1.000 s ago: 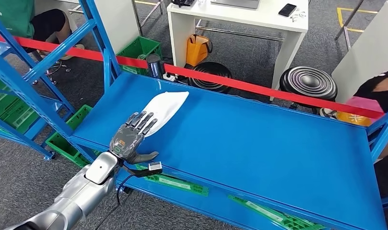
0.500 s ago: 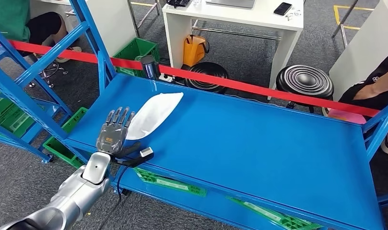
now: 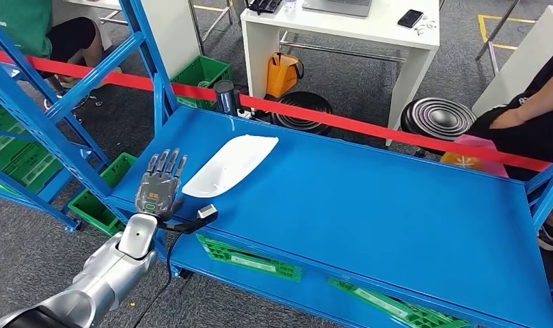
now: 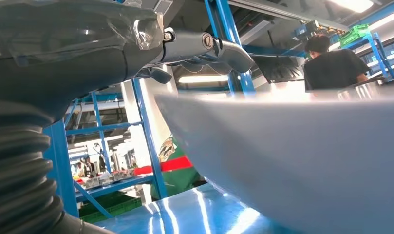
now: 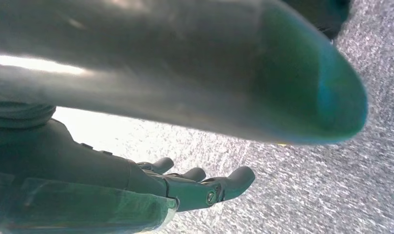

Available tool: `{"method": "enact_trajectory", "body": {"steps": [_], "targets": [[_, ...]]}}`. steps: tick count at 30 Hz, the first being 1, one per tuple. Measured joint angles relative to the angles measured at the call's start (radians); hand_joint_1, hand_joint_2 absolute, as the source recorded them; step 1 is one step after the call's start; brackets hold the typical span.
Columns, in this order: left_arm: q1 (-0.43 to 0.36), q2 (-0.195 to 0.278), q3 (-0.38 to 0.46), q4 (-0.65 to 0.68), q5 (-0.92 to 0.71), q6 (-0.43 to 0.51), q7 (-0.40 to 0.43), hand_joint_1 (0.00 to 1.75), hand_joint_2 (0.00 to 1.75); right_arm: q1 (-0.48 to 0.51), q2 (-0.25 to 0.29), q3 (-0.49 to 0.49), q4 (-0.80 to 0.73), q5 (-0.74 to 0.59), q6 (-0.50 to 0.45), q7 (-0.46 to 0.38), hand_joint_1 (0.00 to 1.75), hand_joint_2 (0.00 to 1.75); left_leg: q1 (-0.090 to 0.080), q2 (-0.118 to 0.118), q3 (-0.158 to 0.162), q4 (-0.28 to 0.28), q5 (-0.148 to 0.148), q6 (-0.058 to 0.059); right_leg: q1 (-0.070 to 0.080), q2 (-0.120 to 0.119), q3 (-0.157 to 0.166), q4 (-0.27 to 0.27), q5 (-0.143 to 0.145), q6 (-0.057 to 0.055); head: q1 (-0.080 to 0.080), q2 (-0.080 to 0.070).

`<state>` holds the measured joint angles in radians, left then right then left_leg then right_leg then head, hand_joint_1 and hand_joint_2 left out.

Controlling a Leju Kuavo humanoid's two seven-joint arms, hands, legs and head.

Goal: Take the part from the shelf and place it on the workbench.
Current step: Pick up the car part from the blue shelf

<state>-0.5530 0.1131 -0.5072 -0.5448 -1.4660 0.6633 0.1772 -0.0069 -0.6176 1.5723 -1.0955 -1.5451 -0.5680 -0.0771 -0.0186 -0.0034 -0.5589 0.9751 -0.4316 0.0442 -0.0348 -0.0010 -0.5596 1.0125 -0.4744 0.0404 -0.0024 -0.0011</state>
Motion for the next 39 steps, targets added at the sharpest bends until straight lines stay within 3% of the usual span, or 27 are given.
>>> {"method": "enact_trajectory", "body": {"steps": [3, 5, 8, 9, 10, 11, 12, 13, 15, 16, 17, 20, 21, 23, 25, 26, 27, 29, 31, 33, 35, 37, 39], "targets": [[0.001, 0.002, 0.002, 0.004, 0.001, 0.0, 0.0, 0.0, 1.75, 0.001, 0.0, 0.001, -0.004, -0.001, -0.002, 0.0, 0.0, 0.0, 0.0, 0.001, -0.005, 0.01, -0.005, -0.009, 0.003, 0.001, 0.007, -0.013, 0.01, -0.02, -0.001, 0.0], [0.002, 0.004, 0.003, 0.007, 0.004, 0.0, 0.0, 0.0, 1.75, 0.001, -0.001, 0.001, -0.007, -0.001, -0.005, 0.0, 0.0, 0.0, 0.006, 0.001, -0.018, 0.043, -0.029, -0.02, -0.001, 0.001, 0.006, -0.015, 0.014, -0.029, -0.002, 0.0], [0.005, 0.006, 0.004, 0.012, 0.005, 0.0, -0.001, 0.0, 1.75, 0.001, -0.005, 0.002, -0.012, -0.005, -0.007, 0.0, 0.0, 0.0, 0.017, 0.002, -0.097, 0.221, -0.127, -0.041, -0.002, 0.001, 0.004, -0.015, 0.016, -0.033, -0.005, 0.0], [0.006, 0.006, 0.004, 0.013, 0.005, 0.0, -0.002, 0.0, 1.75, 0.001, -0.006, 0.002, -0.013, -0.006, -0.007, 0.0, 0.0, 0.0, 0.02, 0.002, -0.123, 0.279, -0.147, -0.045, -0.001, 0.001, 0.004, -0.015, 0.016, -0.033, -0.005, 0.0], [0.007, 0.006, 0.004, 0.014, 0.005, 0.0, -0.004, 0.0, 1.75, 0.001, -0.006, 0.002, -0.013, -0.007, -0.007, 0.0, 0.0, 0.0, 0.021, 0.002, -0.135, 0.305, -0.148, -0.045, 0.0, 0.001, 0.004, -0.015, 0.016, -0.032, -0.005, 0.0], [0.007, 0.006, 0.004, 0.014, 0.004, 0.0, -0.008, 0.05, 1.75, 0.001, -0.007, 0.002, -0.013, -0.007, -0.006, 0.0, 0.0, 0.0, 0.022, 0.002, -0.13, 0.292, -0.131, -0.043, 0.001, 0.001, 0.005, -0.015, 0.016, -0.032, -0.005, 0.0], [0.006, 0.007, 0.004, 0.014, 0.005, 0.0, -0.015, 0.24, 1.75, 0.001, -0.008, 0.002, -0.013, -0.007, -0.005, 0.0, 0.0, 0.0, 0.021, 0.002, -0.104, 0.24, -0.099, -0.037, 0.002, 0.001, 0.007, -0.015, 0.015, -0.032, -0.005, 0.0], [0.005, 0.008, 0.005, 0.014, 0.007, 0.0, -0.025, 0.3, 1.75, 0.001, -0.009, 0.002, -0.013, -0.006, -0.003, 0.0, 0.0, 0.0, 0.018, 0.002, -0.067, 0.163, -0.061, -0.025, 0.002, 0.002, 0.008, -0.015, 0.015, -0.032, -0.005, 0.0], [0.003, 0.013, 0.009, 0.013, 0.02, 0.0, -0.059, 0.25, 1.75, 0.0, -0.009, 0.002, -0.014, -0.004, 0.005, 0.0, 0.0, 0.0, 0.01, 0.006, -0.01, 0.042, -0.018, -0.003, 0.004, 0.002, 0.009, -0.017, 0.016, -0.031, -0.003, 0.0], [0.004, 0.016, 0.012, 0.011, 0.03, 0.0, -0.081, 0.06, 1.75, 0.0, -0.009, 0.002, -0.015, -0.002, 0.009, 0.0, 0.0, 0.0, 0.005, 0.009, 0.002, 0.015, -0.013, 0.004, 0.003, 0.002, 0.008, -0.018, 0.016, -0.029, -0.002, 0.0], [0.006, 0.019, 0.015, 0.007, 0.04, 0.0, -0.104, 0.0, 1.75, 0.0, -0.008, 0.002, -0.016, -0.001, 0.012, 0.0, 0.0, 0.0, 0.001, 0.012, 0.004, 0.009, -0.015, 0.007, 0.003, 0.001, 0.008, -0.02, 0.017, -0.027, -0.002, 0.0], [0.021, 0.027, 0.025, -0.023, 0.063, 0.0, -0.17, 0.0, 1.75, -0.002, -0.008, 0.002, -0.015, -0.005, 0.016, 0.001, 0.0, 0.0, 0.0, 0.013, 0.023, -0.031, 0.007, 0.019, 0.003, -0.001, 0.005, -0.014, 0.011, -0.018, -0.001, 0.0], [0.029, 0.027, 0.029, -0.035, 0.068, 0.0, -0.19, 0.0, 1.75, -0.002, -0.008, 0.002, -0.014, -0.006, 0.018, 0.001, 0.0, 0.0, 0.002, 0.014, 0.03, -0.047, 0.016, 0.023, 0.005, -0.001, -0.01, 0.016, -0.005, -0.02, 0.0, 0.0], [0.044, 0.025, 0.038, -0.055, 0.077, 0.0, -0.224, 0.0, 1.75, -0.002, -0.008, 0.002, -0.01, -0.004, 0.025, 0.001, 0.0, 0.0, 0.004, 0.014, 0.033, -0.06, 0.025, 0.027, 0.005, 0.0, -0.07, 0.135, -0.058, -0.027, 0.001, 0.0], [0.055, 0.02, 0.051, -0.071, 0.084, 0.0, -0.258, 0.0, 1.75, -0.001, -0.01, 0.003, -0.005, 0.001, 0.035, 0.001, 0.0, 0.0, 0.004, 0.013, 0.028, -0.056, 0.025, 0.026, 0.001, 0.0, -0.118, 0.234, -0.088, -0.021, 0.002, 0.0], [0.06, 0.016, 0.06, -0.079, 0.088, 0.0, -0.277, 0.0, 1.75, -0.001, -0.012, 0.003, -0.001, 0.002, 0.039, 0.001, 0.0, 0.0, 0.005, 0.011, 0.026, -0.052, 0.023, 0.023, -0.002, 0.0, -0.118, 0.235, -0.082, -0.01, 0.001, 0.0], [0.065, 0.013, 0.069, -0.086, 0.091, 0.0, -0.293, 0.0, 1.75, -0.001, -0.013, 0.003, 0.002, 0.003, 0.042, 0.001, 0.0, 0.0, 0.007, 0.01, 0.024, -0.044, 0.02, 0.019, -0.006, 0.0, -0.096, 0.192, -0.06, 0.003, 0.002, 0.0], [0.073, 0.008, 0.089, -0.104, 0.095, 0.0, -0.326, 0.0, 1.75, -0.003, -0.013, 0.004, 0.009, 0.005, 0.044, -0.001, 0.0, 0.0, 0.01, 0.006, 0.012, -0.018, 0.008, 0.002, -0.013, -0.001, -0.029, 0.062, -0.015, 0.024, 0.003, 0.0], [0.084, 0.006, 0.111, -0.126, 0.096, 0.0, -0.358, 0.0, 1.75, -0.007, -0.01, 0.003, 0.013, 0.008, 0.044, -0.004, 0.0, 0.0, 0.009, 0.003, -0.003, 0.011, -0.007, -0.013, -0.013, 0.001, 0.001, 0.003, 0.0, 0.014, 0.003, 0.0], [0.1, 0.005, 0.13, -0.148, 0.1, 0.0, -0.391, 0.0, 1.75, -0.009, -0.008, 0.003, 0.016, 0.009, 0.044, -0.007, 0.0, 0.0, 0.011, 0.003, -0.01, 0.022, -0.012, -0.019, -0.01, 0.004, -0.003, 0.009, -0.002, -0.008, -0.001, 0.0], [0.116, 0.004, 0.15, -0.168, 0.104, 0.0, -0.425, 0.0, 1.75, -0.009, -0.006, 0.003, 0.019, 0.009, 0.045, -0.01, 0.0, 0.0, 0.017, 0.003, -0.017, 0.039, -0.025, -0.026, -0.011, 0.005, -0.004, 0.009, 0.0, -0.018, -0.002, 0.0], [0.13, 0.003, 0.171, -0.185, 0.106, 0.0, -0.458, 0.0, 1.75, -0.009, -0.006, 0.003, 0.022, 0.009, 0.045, -0.013, 0.0, 0.0, 0.022, 0.003, -0.054, 0.124, -0.079, -0.037, -0.013, 0.005, -0.006, 0.009, 0.002, -0.023, -0.005, 0.0], [0.143, 0.0, 0.189, -0.199, 0.106, 0.0, -0.48, 0.0, 1.75, -0.008, -0.007, 0.004, 0.024, 0.009, 0.045, -0.015, 0.0, 0.0, 0.026, 0.003, -0.119, 0.263, -0.145, -0.045, -0.01, 0.005, -0.008, 0.009, 0.002, -0.025, -0.006, 0.0]]}}
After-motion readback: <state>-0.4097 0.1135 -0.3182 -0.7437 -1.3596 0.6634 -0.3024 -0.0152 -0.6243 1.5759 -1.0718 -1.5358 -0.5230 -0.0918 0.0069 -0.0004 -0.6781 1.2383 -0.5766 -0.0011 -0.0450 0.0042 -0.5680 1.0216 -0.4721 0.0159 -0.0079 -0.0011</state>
